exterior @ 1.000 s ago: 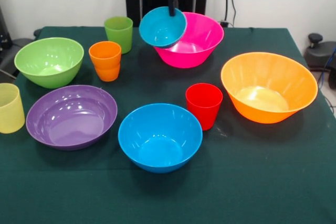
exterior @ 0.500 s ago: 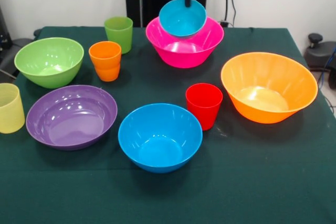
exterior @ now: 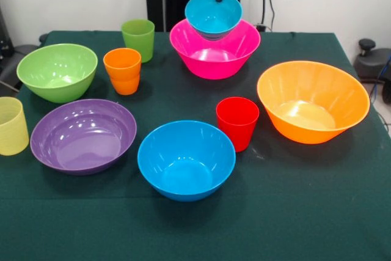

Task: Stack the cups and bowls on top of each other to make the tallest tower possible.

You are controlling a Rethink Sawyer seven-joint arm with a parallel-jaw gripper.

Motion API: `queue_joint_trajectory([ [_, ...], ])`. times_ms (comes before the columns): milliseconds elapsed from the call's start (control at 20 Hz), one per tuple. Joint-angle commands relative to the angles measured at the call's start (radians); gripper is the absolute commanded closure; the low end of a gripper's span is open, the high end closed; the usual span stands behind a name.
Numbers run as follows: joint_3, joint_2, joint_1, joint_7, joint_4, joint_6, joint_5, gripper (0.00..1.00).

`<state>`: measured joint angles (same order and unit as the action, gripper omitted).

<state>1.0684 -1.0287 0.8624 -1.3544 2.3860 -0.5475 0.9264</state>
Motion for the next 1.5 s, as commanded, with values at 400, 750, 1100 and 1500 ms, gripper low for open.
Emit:
queue_joint_trajectory([
  [400,-0.289,0.148,-0.115,-0.243,-0.067,0.199,0.239,1.00],
  [750,-0.441,0.201,-0.193,-0.327,-0.073,0.280,0.352,1.00],
  [1100,-0.544,0.222,-0.262,-0.389,-0.098,0.328,0.369,1.00],
  [1500,-0.703,0.283,-0.398,-0.516,-0.161,0.422,0.433,1.00],
])
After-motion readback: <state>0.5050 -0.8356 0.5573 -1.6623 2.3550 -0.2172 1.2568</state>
